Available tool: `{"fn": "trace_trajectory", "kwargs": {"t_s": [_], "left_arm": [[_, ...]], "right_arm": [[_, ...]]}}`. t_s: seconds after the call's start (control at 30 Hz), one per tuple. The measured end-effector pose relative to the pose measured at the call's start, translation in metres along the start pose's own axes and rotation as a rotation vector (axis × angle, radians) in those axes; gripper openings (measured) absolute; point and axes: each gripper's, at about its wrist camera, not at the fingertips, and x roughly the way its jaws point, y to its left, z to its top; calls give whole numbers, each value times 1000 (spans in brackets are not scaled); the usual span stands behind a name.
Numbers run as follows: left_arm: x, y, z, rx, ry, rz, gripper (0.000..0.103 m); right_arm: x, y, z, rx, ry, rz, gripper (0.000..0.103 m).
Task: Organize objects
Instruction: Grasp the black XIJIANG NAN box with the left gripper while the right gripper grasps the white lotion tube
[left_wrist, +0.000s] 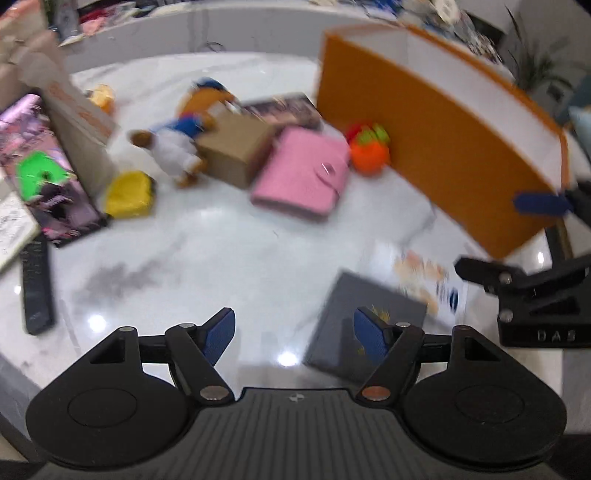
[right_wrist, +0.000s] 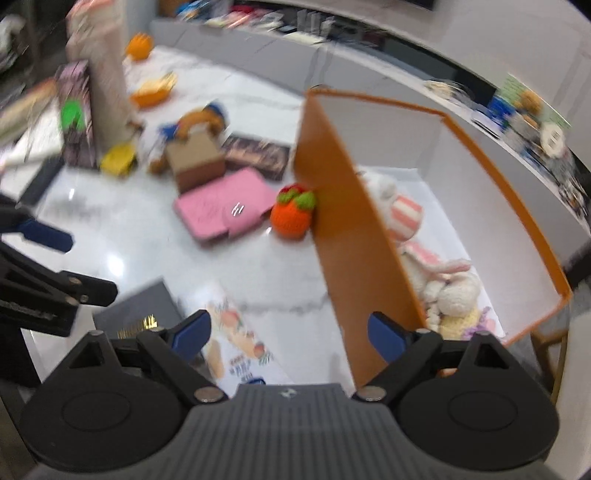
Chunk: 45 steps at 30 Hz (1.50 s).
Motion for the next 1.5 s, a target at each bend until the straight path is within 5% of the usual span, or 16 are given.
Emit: {"fn": "trace_trajectory", "kwargs": {"t_s": [0.3, 0.63, 0.93, 1.37, 1.5], "left_arm": [[4, -33, -12, 141, -25, -30, 90], [15, -39, -7, 184, 20, -133, 89], [28, -28, -3, 198, 65, -207, 92], [40, 2, -4, 164, 127, -133, 91], [44, 4, -7, 177, 122, -98, 91]], "right_arm": [[21, 12, -23, -240, 62, 84, 82], [33, 13, -21, -286, 89, 124, 82], [45, 22, -18, -337, 92, 154, 69], [65, 36, -3, -310, 68, 195, 68], [70, 33, -3, -252, 105, 236, 57]]}}
